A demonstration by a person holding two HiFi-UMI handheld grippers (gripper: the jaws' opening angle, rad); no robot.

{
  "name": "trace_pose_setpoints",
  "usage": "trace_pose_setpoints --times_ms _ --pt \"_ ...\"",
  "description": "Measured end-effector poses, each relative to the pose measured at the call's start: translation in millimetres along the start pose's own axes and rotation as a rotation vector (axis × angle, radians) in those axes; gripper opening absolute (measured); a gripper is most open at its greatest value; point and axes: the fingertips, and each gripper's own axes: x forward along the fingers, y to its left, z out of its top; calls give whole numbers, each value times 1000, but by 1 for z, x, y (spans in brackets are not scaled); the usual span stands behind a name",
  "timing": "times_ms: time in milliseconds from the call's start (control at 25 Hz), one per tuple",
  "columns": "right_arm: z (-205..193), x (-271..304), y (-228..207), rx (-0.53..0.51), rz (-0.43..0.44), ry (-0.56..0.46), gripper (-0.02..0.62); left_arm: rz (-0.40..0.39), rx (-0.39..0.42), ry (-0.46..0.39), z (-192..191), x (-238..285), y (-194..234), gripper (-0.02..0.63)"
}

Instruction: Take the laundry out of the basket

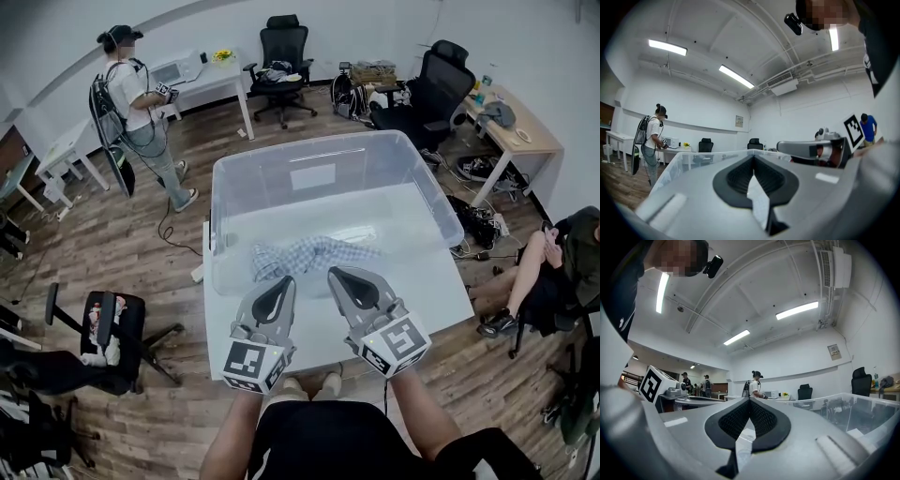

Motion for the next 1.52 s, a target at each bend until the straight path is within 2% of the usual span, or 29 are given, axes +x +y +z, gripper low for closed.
trace_pose_setpoints --times_ms 280,840,1520 --pt "-5 8 -2 9 15 6 -2 18 -11 6 -3 3 9 8" --pt "-3 38 -25 -8 -12 3 -2 -19 -24 -27 7 36 31 8" --pt "0 108 -50 -32 -26 15 -2 -45 -38 -54 16 78 87 8"
